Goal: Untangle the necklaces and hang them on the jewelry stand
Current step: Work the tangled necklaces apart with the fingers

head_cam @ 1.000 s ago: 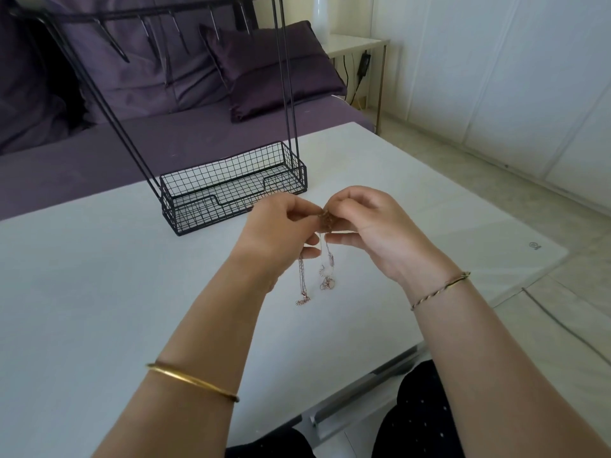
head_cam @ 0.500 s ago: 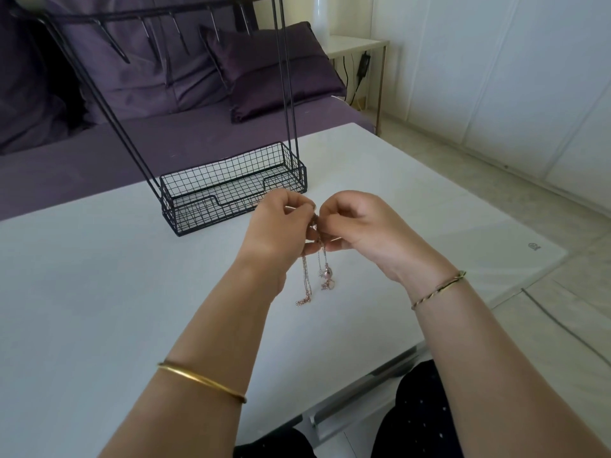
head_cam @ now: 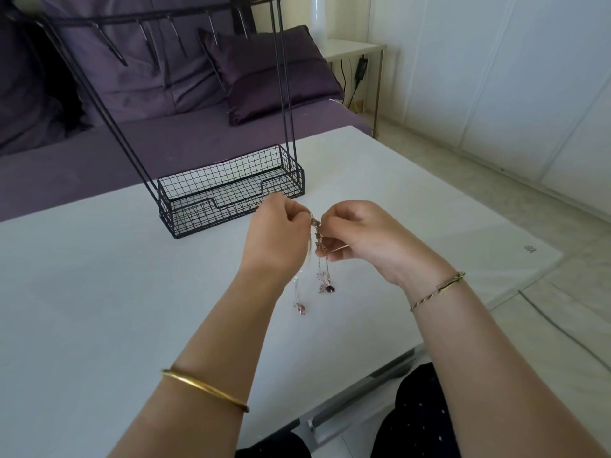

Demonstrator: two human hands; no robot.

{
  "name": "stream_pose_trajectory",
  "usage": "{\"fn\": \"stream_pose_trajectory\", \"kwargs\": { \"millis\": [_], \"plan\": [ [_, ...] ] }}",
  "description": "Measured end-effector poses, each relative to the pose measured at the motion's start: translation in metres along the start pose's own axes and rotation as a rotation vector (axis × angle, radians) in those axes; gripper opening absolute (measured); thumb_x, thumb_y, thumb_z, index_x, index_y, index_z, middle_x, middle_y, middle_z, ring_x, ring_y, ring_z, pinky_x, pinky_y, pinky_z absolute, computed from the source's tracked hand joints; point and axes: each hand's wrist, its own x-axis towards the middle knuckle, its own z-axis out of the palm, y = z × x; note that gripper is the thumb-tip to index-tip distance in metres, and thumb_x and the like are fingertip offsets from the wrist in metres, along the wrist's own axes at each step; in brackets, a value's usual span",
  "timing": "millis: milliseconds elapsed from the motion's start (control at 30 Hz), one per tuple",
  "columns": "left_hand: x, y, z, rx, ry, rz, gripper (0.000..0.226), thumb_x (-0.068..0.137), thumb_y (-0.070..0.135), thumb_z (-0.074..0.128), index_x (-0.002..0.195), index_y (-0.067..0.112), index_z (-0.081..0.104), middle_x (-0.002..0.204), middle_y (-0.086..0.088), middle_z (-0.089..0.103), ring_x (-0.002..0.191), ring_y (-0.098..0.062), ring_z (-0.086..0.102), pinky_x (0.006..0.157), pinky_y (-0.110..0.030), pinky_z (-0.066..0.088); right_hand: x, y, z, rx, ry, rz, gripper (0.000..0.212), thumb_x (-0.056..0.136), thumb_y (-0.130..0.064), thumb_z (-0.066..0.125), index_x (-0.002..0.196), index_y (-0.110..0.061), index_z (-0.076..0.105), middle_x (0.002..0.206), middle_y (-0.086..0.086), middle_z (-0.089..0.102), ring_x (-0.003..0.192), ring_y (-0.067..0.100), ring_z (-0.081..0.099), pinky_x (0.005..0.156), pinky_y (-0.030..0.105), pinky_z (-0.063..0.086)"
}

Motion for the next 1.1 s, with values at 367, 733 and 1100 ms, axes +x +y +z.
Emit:
{"fn": "stream_pose_trajectory", "kwargs": {
  "millis": [367, 733, 1100],
  "plan": [
    [0.004, -0.008, 0.001, 0.385, 0.003, 0.132, 0.012, 0.088, 0.011, 0.052, 0.091, 0.016, 0.062, 0.082, 0.005, 0.060, 0.078, -0.016, 0.055, 0.063, -0.030, 0.046, 0.001, 0.004, 0.005, -0.142, 0.120, -0.116, 0.013, 0.083, -0.005, 0.051, 0.072, -0.005, 0.057, 0.065, 0.003, 0.061, 0.065, 0.016, 0.060, 0.078, 0.047, 0.054],
    [0.007, -0.002, -0.005, -0.376, -0.150, -0.234, 0.011, 0.091, 0.006, 0.055, 0.088, 0.014, 0.063, 0.078, 0.002, 0.059, 0.071, -0.010, 0.050, 0.068, -0.025, 0.042, 0.002, -0.001, -0.006, 0.271, 0.126, -0.016, 0.020, 0.084, -0.002, 0.053, 0.068, -0.013, 0.056, 0.064, -0.001, 0.060, 0.063, 0.013, 0.063, 0.069, 0.028, 0.054],
    [0.004, 0.003, -0.004, -0.143, -0.013, -0.077, 0.019, 0.091, 0.007, 0.049, 0.083, 0.017, 0.063, 0.080, 0.006, 0.064, 0.070, -0.009, 0.053, 0.062, -0.022, 0.043, 0.002, -0.003, -0.002, 0.317, 0.092, 0.055, 0.018, 0.085, -0.004, 0.048, 0.070, -0.009, 0.054, 0.069, 0.006, 0.054, 0.053, 0.015, 0.058, 0.066, 0.029, 0.051]
  ]
}}
